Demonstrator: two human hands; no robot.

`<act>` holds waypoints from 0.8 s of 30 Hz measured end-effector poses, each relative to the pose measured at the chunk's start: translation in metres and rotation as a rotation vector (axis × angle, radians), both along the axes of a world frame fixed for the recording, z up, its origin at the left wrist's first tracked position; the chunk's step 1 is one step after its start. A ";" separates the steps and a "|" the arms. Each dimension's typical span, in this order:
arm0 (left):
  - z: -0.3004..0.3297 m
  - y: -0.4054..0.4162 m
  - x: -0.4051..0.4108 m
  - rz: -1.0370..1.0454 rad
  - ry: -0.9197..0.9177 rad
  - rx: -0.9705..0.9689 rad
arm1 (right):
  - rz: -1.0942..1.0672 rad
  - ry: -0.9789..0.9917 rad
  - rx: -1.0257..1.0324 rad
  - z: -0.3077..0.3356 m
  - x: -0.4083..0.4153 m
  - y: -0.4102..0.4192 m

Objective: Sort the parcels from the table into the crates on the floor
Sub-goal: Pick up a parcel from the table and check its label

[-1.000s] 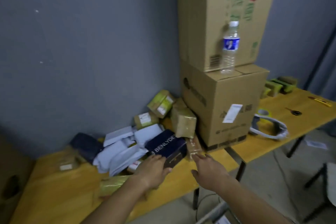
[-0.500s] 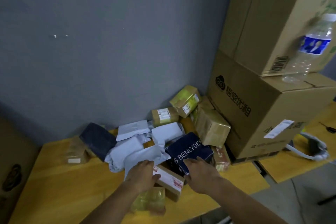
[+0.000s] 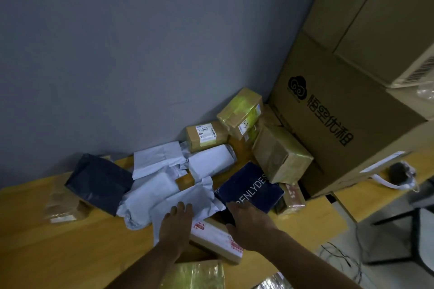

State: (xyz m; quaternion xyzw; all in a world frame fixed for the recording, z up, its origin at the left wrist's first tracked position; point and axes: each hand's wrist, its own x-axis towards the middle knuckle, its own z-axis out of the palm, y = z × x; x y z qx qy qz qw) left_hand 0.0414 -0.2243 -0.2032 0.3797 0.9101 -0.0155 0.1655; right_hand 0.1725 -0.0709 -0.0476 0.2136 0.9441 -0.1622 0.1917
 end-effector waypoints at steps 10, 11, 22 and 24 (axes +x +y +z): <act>0.005 0.013 -0.017 -0.054 -0.113 0.104 | -0.044 0.002 -0.032 -0.006 -0.015 0.004; -0.001 0.015 -0.016 -0.058 -0.136 0.086 | -0.039 0.002 -0.036 -0.006 -0.016 0.004; -0.016 0.024 -0.027 -0.061 -0.021 0.092 | -0.063 0.013 -0.045 0.004 -0.014 0.009; -0.019 0.031 -0.026 -0.051 -0.051 0.094 | -0.053 -0.001 -0.055 0.003 -0.014 0.008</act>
